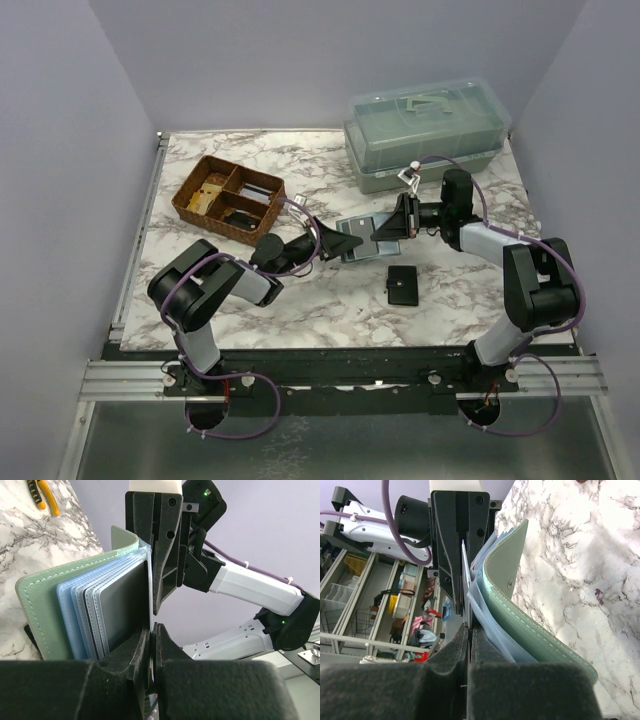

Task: Take the credit cards out of the card holder
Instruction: Remove the credit card from the card holder.

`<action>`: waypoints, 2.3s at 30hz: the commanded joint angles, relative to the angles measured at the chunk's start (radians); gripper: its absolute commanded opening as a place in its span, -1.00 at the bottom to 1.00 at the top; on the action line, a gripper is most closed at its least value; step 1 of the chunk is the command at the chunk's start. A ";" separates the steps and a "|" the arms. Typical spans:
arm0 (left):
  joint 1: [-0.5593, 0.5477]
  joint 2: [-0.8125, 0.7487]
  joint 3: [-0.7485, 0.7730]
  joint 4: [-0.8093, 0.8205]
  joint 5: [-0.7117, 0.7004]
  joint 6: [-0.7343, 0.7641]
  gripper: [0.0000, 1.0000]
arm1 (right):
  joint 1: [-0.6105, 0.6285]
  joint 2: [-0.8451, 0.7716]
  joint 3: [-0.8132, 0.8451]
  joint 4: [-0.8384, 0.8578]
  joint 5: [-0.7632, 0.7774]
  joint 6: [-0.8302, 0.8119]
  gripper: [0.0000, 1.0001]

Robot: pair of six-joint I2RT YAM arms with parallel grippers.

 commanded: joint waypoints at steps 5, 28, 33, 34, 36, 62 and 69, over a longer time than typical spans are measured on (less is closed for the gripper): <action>0.023 -0.055 -0.026 0.184 0.055 -0.033 -0.77 | -0.019 -0.002 -0.016 0.036 0.013 -0.002 -1.00; 0.077 -0.116 -0.092 0.199 0.042 -0.043 -1.00 | -0.031 -0.002 -0.023 0.061 0.000 0.023 -1.00; 0.084 -0.133 -0.096 0.190 0.052 -0.043 -1.00 | -0.032 0.000 -0.024 0.068 -0.002 0.026 -1.00; 0.086 -0.132 -0.093 0.190 0.055 -0.044 -1.00 | -0.031 -0.001 -0.024 0.068 -0.002 0.027 -1.00; 0.086 -0.128 -0.083 0.190 0.064 -0.048 -1.00 | -0.031 -0.003 -0.025 0.070 -0.003 0.027 -1.00; 0.002 0.031 0.070 0.204 0.085 -0.058 -1.00 | 0.005 0.035 -0.032 0.141 -0.027 0.099 -0.05; -0.044 0.092 0.101 0.204 0.071 -0.058 -1.00 | 0.006 0.033 -0.027 0.127 -0.017 0.097 -0.51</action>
